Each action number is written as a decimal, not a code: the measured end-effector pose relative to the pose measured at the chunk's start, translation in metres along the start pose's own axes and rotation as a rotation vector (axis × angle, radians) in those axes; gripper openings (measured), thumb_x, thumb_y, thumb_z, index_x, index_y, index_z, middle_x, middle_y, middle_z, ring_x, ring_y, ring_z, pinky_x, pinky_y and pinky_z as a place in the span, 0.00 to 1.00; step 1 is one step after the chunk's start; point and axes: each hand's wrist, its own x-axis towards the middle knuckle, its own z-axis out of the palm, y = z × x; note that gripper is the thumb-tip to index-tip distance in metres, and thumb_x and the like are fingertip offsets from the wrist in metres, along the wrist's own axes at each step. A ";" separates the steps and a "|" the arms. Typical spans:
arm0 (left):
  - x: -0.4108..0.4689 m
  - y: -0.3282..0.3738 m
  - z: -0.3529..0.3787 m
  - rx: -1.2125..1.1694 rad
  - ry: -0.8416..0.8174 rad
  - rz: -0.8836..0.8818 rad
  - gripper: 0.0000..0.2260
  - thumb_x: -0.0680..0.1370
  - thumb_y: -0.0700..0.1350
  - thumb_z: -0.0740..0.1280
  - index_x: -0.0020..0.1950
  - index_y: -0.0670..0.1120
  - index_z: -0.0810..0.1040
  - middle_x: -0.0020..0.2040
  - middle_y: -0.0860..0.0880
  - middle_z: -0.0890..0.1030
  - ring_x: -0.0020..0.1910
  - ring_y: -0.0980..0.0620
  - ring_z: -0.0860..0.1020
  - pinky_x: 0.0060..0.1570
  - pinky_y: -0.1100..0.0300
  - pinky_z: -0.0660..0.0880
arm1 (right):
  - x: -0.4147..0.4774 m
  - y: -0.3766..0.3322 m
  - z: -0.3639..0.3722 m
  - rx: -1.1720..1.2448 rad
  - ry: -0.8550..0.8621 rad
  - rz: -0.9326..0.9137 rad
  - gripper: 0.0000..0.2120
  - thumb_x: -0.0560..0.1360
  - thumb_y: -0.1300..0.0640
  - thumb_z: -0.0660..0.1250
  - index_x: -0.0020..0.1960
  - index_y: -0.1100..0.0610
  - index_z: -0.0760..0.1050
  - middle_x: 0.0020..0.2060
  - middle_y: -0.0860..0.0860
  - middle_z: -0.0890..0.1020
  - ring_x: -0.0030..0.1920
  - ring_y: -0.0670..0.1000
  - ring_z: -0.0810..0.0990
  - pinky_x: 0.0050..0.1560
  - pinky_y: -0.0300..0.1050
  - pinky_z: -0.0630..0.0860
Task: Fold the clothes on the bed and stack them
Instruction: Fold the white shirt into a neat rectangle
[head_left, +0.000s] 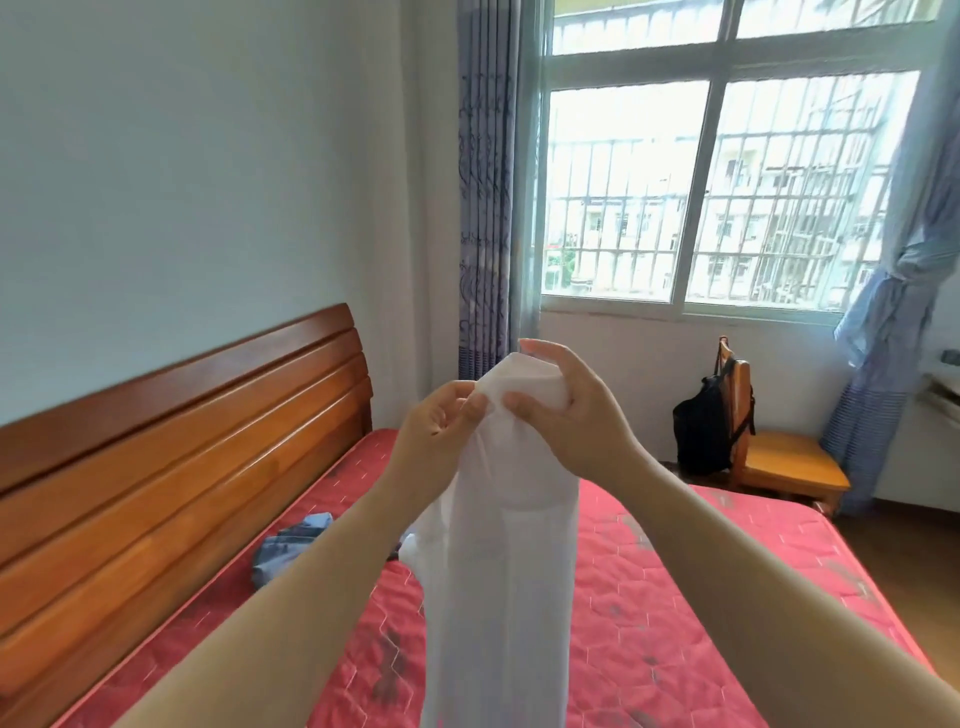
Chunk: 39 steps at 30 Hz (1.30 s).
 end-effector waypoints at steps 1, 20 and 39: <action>0.002 -0.006 -0.003 0.011 0.023 -0.003 0.06 0.78 0.47 0.64 0.50 0.52 0.81 0.41 0.57 0.83 0.39 0.59 0.80 0.38 0.67 0.75 | 0.010 0.002 0.004 -0.033 0.029 -0.021 0.19 0.69 0.53 0.73 0.54 0.37 0.72 0.40 0.37 0.80 0.40 0.35 0.76 0.41 0.29 0.70; 0.020 -0.183 -0.028 0.255 -0.067 -0.007 0.28 0.74 0.57 0.65 0.70 0.50 0.62 0.64 0.59 0.70 0.62 0.62 0.68 0.59 0.74 0.60 | 0.094 0.048 0.042 -0.468 0.293 -0.082 0.14 0.70 0.54 0.73 0.50 0.49 0.70 0.39 0.36 0.75 0.42 0.24 0.69 0.42 0.18 0.61; 0.055 -0.241 0.012 -0.152 -0.343 -0.302 0.10 0.76 0.53 0.67 0.39 0.49 0.76 0.27 0.54 0.76 0.25 0.59 0.71 0.23 0.69 0.64 | 0.066 0.062 0.011 -0.625 0.529 0.184 0.14 0.69 0.49 0.72 0.48 0.41 0.69 0.42 0.25 0.73 0.44 0.30 0.72 0.42 0.27 0.69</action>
